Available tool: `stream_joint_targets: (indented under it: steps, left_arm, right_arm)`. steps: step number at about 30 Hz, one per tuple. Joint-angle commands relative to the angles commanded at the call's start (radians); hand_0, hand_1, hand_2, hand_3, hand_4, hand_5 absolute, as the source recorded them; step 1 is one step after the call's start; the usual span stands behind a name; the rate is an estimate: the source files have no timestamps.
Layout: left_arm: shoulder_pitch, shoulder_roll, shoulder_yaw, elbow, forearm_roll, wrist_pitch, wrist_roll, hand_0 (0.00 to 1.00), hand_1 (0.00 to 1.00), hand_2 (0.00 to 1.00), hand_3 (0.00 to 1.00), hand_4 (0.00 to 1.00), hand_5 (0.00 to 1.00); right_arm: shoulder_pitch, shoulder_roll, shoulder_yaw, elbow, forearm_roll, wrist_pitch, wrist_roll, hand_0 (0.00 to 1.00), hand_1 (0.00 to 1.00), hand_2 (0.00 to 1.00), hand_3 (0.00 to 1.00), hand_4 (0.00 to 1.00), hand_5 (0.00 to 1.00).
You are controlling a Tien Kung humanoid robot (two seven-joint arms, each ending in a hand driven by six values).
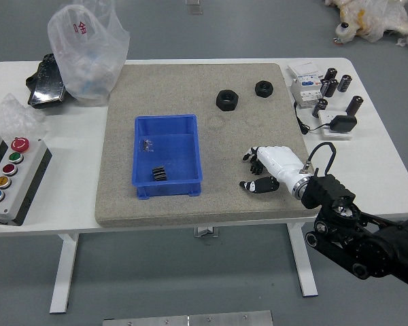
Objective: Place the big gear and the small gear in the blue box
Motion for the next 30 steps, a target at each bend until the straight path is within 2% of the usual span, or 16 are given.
stream_joint_targets:
  steps: [2,3,8,9,17,22,26,30]
  left_arm:
    - [0.0,0.0,0.0,0.0,0.0,-0.001,0.0,0.676,0.669,0.627,0.692,0.73,0.3]
    - [0.0,0.0,0.0,0.0,0.0,-0.001,0.0,0.676,0.669,0.627,0.693,0.731,0.301]
    - [-0.001,0.001,0.001,0.0,-0.001,-0.001,-0.002,0.676,0.669,0.627,0.693,0.731,0.301]
    - [-0.001,0.0,0.001,0.0,-0.001,-0.001,-0.002,0.676,0.669,0.628,0.694,0.733,0.304]
    - [0.0,-0.001,-0.002,-0.001,-0.001,-0.002,-0.003,0.676,0.669,0.628,0.694,0.729,0.301]
    - [0.0,0.0,-0.004,-0.001,0.001,-0.002,-0.003,0.676,0.669,0.629,0.695,0.729,0.301]
    - [-0.001,0.0,-0.005,-0.001,0.003,-0.002,-0.002,0.676,0.669,0.629,0.695,0.729,0.301]
    - [-0.002,0.0,-0.011,-0.002,0.011,-0.004,0.0,0.676,0.669,0.63,0.696,0.731,0.309]
  right_arm:
    - [0.0,-0.001,0.0,-0.002,0.003,-0.003,0.001,0.398,0.521,0.577,0.64,0.461,0.188]
    - [0.001,-0.001,-0.001,-0.003,0.005,-0.004,0.001,0.407,0.423,0.476,0.531,0.206,0.036]
    - [0.003,-0.003,-0.003,-0.007,0.008,-0.006,-0.002,0.407,0.423,0.476,0.531,0.206,0.036]
    - [0.003,-0.003,-0.004,-0.009,0.007,-0.008,-0.003,0.371,0.36,0.445,0.5,0.074,0.002]
    - [0.008,-0.009,-0.016,-0.011,-0.005,-0.014,-0.012,0.369,0.33,0.433,0.485,0.065,0.002]
    - [0.028,-0.011,-0.03,0.011,0.005,-0.021,-0.008,0.373,0.323,0.43,0.478,0.044,0.002]
    - [0.073,0.0,-0.062,0.042,0.018,-0.025,-0.006,0.373,0.323,0.43,0.478,0.044,0.002]
    - [0.142,0.034,-0.11,0.071,0.033,-0.032,-0.004,0.369,0.317,0.424,0.472,0.04,0.002]
